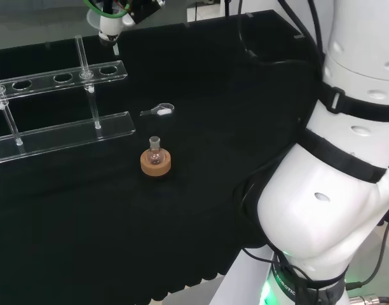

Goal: Place the funnel on the round-bottom flask.

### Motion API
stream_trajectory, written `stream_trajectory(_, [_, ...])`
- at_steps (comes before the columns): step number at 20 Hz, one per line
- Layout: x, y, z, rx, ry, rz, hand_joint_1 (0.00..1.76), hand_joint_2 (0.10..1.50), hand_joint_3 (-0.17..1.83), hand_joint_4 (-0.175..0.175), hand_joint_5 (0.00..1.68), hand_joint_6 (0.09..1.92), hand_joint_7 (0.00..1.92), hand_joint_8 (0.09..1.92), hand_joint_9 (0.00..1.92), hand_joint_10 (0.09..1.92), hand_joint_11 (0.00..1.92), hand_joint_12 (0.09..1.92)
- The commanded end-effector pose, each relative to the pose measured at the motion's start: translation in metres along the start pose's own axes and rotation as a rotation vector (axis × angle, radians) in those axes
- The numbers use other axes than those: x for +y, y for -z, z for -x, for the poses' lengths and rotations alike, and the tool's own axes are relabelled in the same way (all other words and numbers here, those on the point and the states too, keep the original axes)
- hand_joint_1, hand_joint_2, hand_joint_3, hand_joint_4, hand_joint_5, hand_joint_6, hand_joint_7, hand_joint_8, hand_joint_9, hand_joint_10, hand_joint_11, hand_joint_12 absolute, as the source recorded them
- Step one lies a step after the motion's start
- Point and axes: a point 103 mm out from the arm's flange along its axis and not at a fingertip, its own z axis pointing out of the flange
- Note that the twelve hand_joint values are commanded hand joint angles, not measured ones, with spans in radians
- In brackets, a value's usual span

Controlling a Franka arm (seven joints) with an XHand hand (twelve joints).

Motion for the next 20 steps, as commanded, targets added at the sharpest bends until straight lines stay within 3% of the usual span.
stream_trajectory(1, [-0.032, -0.009, 0.002, 0.007, -0.04, -0.024, 0.87, 0.72, 0.61, -0.011, 0.62, 0.12, 0.5, 0.62, 0.77, 0.5, 0.58, 1.28])
stream_trajectory(5, [-0.039, -0.012, 0.001, 0.009, -0.041, -0.041, 0.87, 0.72, 0.61, -0.01, 0.63, 0.12, 0.5, 0.62, 0.77, 0.49, 0.58, 1.28])
stream_trajectory(10, [-0.064, -0.027, 0.001, 0.024, -0.065, -0.006, 0.88, 0.72, 0.61, -0.011, 0.63, 0.13, 0.51, 0.62, 0.78, 0.49, 0.58, 1.28])
stream_trajectory(20, [-0.078, -0.07, -0.004, 0.046, -0.072, -0.066, 0.88, 0.72, 0.61, -0.012, 0.65, 0.14, 0.52, 0.62, 0.78, 0.49, 0.58, 1.28])
